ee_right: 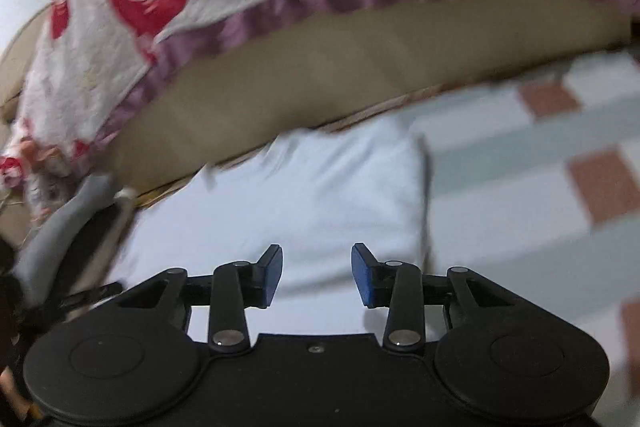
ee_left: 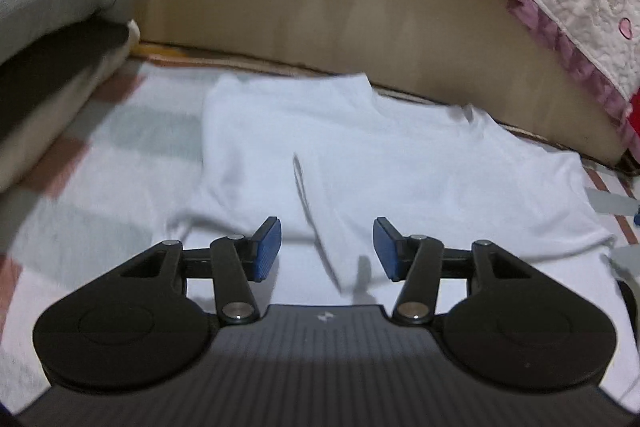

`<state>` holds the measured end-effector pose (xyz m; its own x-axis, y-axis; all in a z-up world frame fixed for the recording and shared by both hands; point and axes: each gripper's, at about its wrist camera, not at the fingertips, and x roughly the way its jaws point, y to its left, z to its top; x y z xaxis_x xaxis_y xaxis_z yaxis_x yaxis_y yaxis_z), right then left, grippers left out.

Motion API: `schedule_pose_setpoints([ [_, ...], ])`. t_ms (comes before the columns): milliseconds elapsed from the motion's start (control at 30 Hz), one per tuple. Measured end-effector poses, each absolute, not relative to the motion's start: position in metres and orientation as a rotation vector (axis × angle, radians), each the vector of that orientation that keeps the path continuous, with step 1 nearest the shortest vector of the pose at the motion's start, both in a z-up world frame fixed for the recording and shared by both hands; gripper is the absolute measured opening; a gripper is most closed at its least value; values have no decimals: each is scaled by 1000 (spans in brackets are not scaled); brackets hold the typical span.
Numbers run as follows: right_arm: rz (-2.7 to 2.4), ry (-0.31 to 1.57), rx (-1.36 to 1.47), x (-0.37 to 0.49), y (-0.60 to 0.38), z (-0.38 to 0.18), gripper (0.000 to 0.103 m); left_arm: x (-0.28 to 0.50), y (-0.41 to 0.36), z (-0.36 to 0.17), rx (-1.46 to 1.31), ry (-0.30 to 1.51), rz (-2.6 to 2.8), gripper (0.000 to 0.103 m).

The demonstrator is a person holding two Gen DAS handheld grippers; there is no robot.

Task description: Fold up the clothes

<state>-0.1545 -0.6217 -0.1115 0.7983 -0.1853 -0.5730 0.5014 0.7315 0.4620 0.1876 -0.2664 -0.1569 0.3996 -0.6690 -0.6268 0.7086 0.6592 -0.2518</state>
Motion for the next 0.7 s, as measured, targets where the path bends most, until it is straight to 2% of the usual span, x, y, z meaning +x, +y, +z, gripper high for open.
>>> schedule_pose_setpoints([
  [233,-547,682,440,-60,-676,-125,43,211,-297,-176,71,774,-906,51],
  [367,-635,731,483,-33,-705,-148,44,211,-311,-182,142,724,-939,51],
  [500,-670,711,536,-27,-718,-161,45,233,-316,-184,89,741,-956,61],
  [533,-660,707,521,-26,-718,-161,22,240,-318,-185,69,758,-960,61],
  [567,-661,716,487,-25,-717,-160,8,245,-321,-185,77,778,-975,54],
  [600,-662,724,453,-25,-716,-158,8,248,-326,-185,112,785,-987,12],
  [700,-671,749,378,-22,-712,-155,8,222,-346,-171,414,616,-1025,6],
])
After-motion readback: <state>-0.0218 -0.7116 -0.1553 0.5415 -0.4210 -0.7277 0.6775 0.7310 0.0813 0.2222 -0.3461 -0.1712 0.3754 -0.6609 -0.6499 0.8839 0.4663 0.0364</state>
